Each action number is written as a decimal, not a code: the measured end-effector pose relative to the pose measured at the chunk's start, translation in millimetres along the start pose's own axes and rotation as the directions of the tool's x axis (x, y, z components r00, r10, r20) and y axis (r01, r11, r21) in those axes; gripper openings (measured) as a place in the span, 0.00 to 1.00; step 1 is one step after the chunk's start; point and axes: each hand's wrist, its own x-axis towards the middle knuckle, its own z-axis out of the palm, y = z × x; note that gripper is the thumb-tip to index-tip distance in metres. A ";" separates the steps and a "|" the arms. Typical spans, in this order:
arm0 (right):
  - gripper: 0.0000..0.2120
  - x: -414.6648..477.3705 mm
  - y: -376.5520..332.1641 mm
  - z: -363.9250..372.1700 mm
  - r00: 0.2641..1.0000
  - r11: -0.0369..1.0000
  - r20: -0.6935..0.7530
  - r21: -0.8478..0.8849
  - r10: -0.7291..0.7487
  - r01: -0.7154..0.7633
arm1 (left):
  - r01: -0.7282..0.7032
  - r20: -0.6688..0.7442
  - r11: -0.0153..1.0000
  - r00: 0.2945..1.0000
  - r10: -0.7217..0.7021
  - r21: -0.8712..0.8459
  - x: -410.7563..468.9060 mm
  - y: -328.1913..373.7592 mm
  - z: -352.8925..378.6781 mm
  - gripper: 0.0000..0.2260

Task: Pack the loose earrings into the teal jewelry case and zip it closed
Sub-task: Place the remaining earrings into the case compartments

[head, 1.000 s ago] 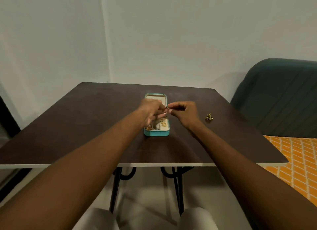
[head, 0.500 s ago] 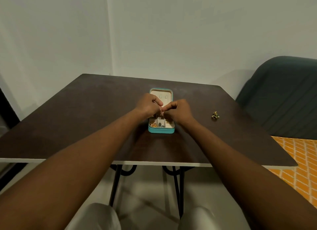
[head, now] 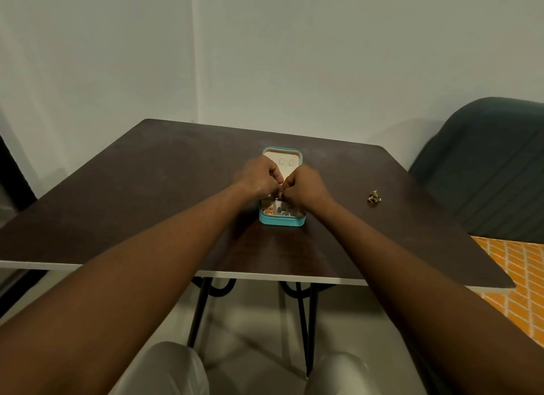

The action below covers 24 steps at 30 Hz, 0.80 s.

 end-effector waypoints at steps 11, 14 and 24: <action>0.05 -10.3 36.7 -48.7 0.980 0.922 -0.190 0.386 0.060 0.018 | -0.172 -0.162 0.961 0.977 0.138 -0.215 -7.3 48.7 15.3 0.07; 0.05 -14.8 55.5 -55.8 0.972 0.915 -0.230 0.401 0.054 0.044 | -0.160 -0.128 0.955 0.983 0.132 -0.249 -4.4 68.6 34.1 0.09; 0.10 -30.3 161.5 -85.1 0.881 0.935 -0.382 0.319 0.279 -0.158 | -0.027 0.092 0.950 0.994 0.058 -0.312 13.0 103.7 125.5 0.18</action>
